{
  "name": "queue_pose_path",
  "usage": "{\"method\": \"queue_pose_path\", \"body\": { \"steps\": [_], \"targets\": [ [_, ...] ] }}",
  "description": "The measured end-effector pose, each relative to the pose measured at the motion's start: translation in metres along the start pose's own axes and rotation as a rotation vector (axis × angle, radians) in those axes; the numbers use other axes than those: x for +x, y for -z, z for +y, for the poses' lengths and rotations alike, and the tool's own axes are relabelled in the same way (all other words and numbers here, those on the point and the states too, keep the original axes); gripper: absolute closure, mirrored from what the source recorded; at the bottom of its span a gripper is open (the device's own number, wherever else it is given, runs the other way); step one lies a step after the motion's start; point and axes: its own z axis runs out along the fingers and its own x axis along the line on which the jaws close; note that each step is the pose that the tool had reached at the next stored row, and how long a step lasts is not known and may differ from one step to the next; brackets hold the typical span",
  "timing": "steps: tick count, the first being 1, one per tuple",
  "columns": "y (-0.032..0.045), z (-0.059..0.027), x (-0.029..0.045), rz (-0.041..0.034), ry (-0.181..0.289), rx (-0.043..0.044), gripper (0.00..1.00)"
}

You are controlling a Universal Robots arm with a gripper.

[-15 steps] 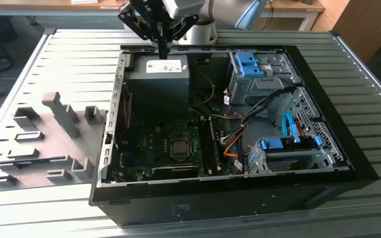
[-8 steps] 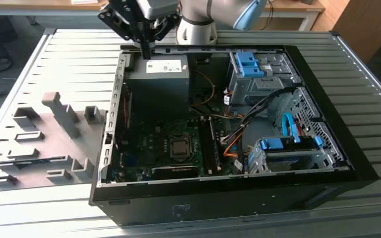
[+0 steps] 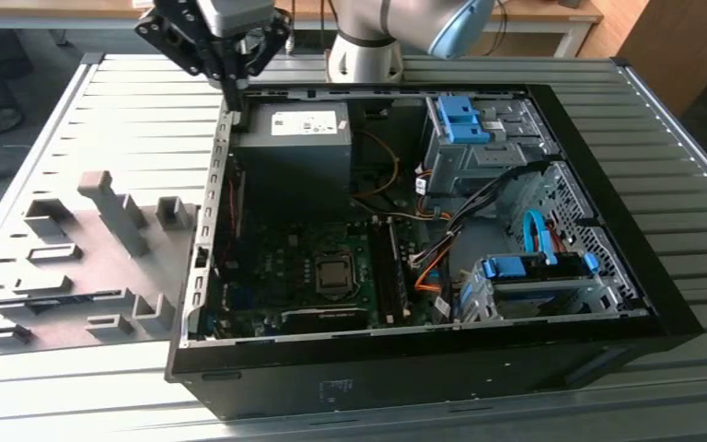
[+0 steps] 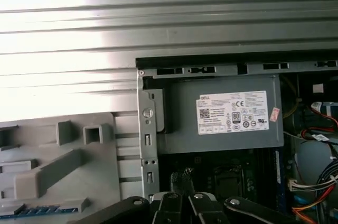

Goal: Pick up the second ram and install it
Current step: 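Reach for the second ram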

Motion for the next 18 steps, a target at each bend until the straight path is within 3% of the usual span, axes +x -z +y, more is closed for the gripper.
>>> {"method": "queue_pose_path", "body": {
  "steps": [18],
  "targets": [
    [0.0020,-0.0059,0.0758,0.0000,0.000,0.0000,0.90]
  ]
}}
